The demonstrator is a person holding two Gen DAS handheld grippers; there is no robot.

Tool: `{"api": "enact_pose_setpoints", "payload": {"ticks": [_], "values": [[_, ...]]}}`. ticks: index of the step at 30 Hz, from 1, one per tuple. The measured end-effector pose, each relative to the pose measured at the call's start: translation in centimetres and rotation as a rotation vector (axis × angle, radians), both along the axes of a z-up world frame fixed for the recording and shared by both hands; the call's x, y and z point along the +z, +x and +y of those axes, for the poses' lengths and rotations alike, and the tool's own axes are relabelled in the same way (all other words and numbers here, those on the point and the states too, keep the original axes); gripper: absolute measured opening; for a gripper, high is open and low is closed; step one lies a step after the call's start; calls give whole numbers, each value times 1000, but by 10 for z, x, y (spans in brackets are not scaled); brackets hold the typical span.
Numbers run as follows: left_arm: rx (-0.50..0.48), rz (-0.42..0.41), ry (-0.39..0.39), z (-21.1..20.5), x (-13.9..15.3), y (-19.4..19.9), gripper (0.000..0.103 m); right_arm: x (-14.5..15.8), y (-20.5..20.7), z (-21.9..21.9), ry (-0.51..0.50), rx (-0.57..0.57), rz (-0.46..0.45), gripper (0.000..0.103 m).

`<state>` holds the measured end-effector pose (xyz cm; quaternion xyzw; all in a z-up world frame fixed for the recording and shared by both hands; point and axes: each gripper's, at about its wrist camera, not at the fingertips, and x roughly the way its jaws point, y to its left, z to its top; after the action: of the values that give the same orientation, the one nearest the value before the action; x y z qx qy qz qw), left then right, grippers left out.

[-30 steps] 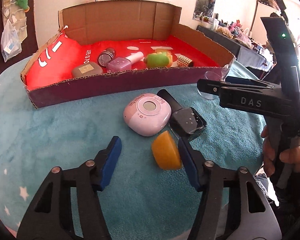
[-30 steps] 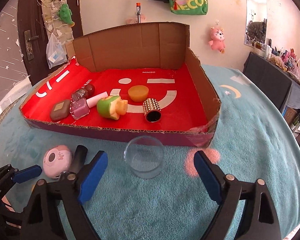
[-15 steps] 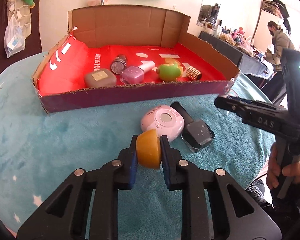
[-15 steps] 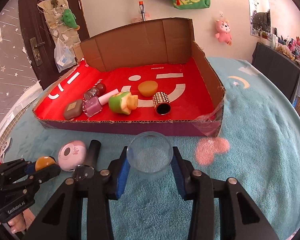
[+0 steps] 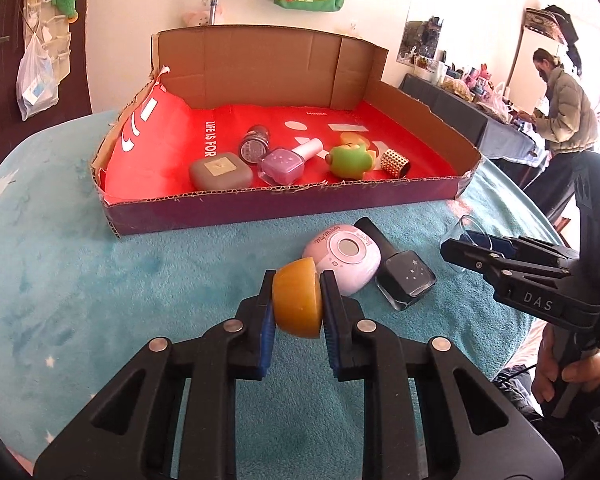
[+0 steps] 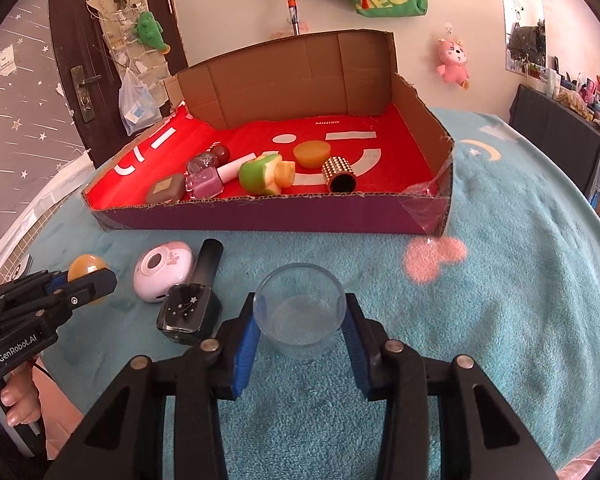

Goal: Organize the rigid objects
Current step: 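Carry the orange sponge and clear cup into the red box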

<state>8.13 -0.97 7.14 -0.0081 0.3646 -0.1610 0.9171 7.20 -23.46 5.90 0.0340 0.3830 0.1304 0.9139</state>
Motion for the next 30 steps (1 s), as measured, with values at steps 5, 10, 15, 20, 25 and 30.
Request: {"api": "enact_pose_setpoints", "payload": {"ticks": [5, 10, 15, 20, 25, 30], "values": [[10, 6, -3, 2, 0, 1, 19, 1, 1, 2, -1, 5, -3, 43], [12, -27, -19, 9, 23, 7, 19, 14, 0, 7, 4, 28, -41, 43], [13, -49, -50, 20, 60, 46, 19, 56, 25, 21, -7, 74, -108, 43], [-21, 72, -68, 23, 68, 110, 19, 93, 85, 51, -32, 153, -122, 43], [11, 169, 8, 24, 55, 164, 19, 91, 145, 77, -81, 185, -42, 43], [-10, 261, -2, 25, 39, 195, 19, 67, 188, 90, -122, 204, 63, 43]]}}
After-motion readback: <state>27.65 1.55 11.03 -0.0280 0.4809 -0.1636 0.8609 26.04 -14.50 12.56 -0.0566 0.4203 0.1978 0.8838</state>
